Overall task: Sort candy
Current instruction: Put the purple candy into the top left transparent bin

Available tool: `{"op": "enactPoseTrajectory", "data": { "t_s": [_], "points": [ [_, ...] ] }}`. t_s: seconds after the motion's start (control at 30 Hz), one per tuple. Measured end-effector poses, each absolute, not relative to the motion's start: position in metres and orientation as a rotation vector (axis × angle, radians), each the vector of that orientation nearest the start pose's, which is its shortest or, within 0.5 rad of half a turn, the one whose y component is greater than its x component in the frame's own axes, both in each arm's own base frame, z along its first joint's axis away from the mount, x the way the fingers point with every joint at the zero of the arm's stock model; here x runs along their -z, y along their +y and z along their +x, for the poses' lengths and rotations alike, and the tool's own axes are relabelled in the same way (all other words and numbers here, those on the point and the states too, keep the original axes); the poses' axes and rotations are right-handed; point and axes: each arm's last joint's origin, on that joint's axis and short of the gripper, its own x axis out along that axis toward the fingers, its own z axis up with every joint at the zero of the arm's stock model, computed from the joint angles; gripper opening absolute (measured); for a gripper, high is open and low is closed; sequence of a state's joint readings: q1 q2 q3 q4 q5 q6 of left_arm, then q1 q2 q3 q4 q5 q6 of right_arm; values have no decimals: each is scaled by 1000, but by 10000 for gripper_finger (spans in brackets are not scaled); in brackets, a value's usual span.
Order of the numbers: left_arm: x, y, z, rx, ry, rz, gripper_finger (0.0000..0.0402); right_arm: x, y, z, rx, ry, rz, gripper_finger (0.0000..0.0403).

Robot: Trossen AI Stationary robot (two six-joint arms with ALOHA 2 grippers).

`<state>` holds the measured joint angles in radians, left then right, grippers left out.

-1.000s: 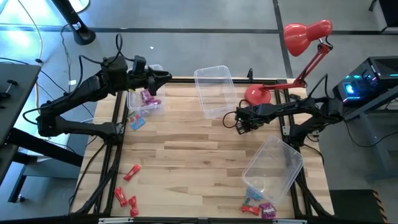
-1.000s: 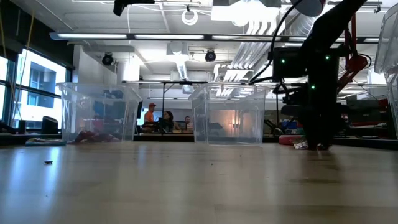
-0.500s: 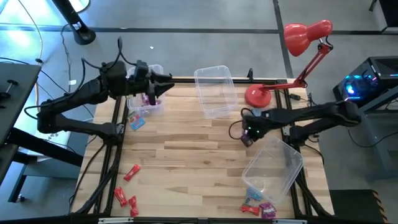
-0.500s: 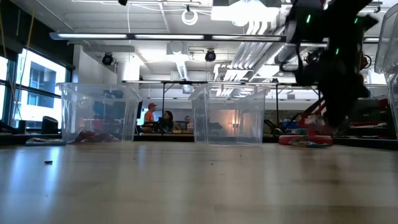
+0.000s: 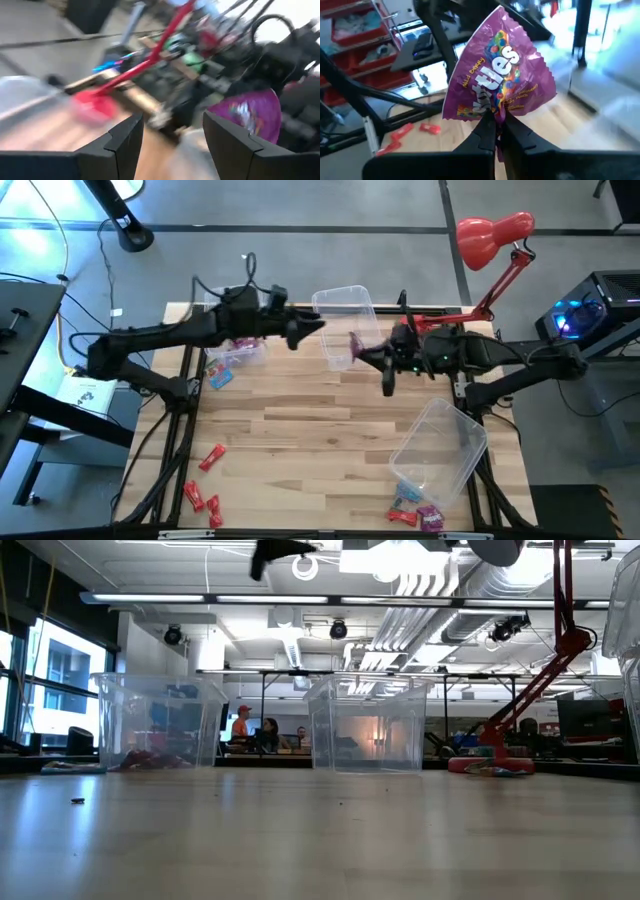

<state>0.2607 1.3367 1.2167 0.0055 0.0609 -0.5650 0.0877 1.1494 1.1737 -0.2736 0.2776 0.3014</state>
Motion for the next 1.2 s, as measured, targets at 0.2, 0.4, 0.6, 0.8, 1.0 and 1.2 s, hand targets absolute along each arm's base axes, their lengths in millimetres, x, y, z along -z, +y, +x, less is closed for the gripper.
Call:
{"op": "enactPoseTrajectory", "data": {
  "t_s": [0.2, 0.4, 0.6, 0.8, 1.0, 1.2],
  "points": [
    [-390, 76, 316, 77, -131, -742, 200, -400, 12, 275, 67, 231, 182, 1],
    [-395, 72, 314, 228, -112, -778, 200, -415, 18, 288, -147, 137, 186, 0],
    [-403, 62, 312, 390, -129, -714, 200, -411, 18, 301, -254, 125, 263, 0],
    [-412, 44, 309, 588, -172, -560, 200, -421, 17, 305, -348, 13, 305, 0],
    [-408, 35, 314, 503, -207, -390, 200, -425, 16, 307, -391, -20, 372, 0],
    [-406, 34, 315, 485, -201, -363, 200, -423, 18, 308, -393, -7, 391, 0]
  ]
}}
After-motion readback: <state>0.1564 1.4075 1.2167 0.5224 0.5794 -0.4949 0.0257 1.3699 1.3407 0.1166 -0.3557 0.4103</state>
